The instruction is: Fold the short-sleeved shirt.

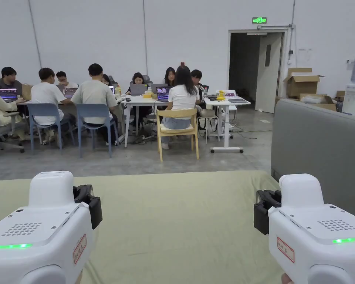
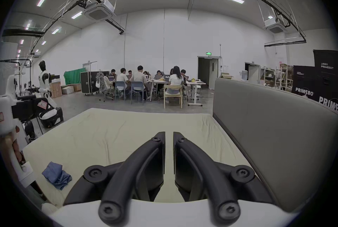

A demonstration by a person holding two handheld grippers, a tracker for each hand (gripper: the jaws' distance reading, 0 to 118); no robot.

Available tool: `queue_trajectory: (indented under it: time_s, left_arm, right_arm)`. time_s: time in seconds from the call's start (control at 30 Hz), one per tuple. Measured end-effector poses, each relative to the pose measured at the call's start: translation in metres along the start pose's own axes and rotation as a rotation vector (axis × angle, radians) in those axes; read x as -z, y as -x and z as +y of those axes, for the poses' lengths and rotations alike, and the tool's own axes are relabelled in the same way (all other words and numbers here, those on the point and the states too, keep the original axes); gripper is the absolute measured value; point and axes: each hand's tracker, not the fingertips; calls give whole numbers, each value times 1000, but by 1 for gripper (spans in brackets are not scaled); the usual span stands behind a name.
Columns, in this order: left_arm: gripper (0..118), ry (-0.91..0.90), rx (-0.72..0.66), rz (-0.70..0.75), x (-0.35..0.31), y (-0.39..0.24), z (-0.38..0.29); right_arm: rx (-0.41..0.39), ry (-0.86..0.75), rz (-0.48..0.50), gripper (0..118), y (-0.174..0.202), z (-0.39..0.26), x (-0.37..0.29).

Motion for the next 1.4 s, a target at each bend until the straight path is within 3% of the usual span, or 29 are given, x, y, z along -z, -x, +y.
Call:
queue_trajectory:
  time_s: [0.03, 0.07, 0.1, 0.13, 0.2, 0.27, 0.4, 0.67, 1.4]
  left_arm:
    - [3, -4, -2, -2, 0, 1, 0]
    - [35, -17, -6, -19, 0, 0, 1]
    - [89, -26, -1, -17, 0, -1, 1]
    - [118, -30, 6, -7, 2, -3, 1]
    - [118, -92, 42, -2, 0, -4, -6]
    - [118, -52, 6, -38, 5, -11, -21]
    - [118, -51, 31, -3, -1, -4, 3]
    - [118, 7, 3, -12, 9, -4, -4]
    - [118, 13, 19, -32, 12, -9, 1]
  right_arm:
    - [-1, -1, -5, 38, 0, 0, 1]
    - [0, 3, -17, 103, 0, 1, 2]
    - [8, 13, -28, 118, 0, 3, 5]
    - [23, 51, -38, 118, -1, 4, 10]
    - [82, 36, 32, 118, -7, 10, -1]
    - [110, 37, 37, 118, -8, 7, 4]
    - [85, 52, -75, 118, 0, 5, 13]
    - [45, 78, -60, 118, 9, -1, 12]
    - [95, 100, -13, 118, 9, -4, 18]
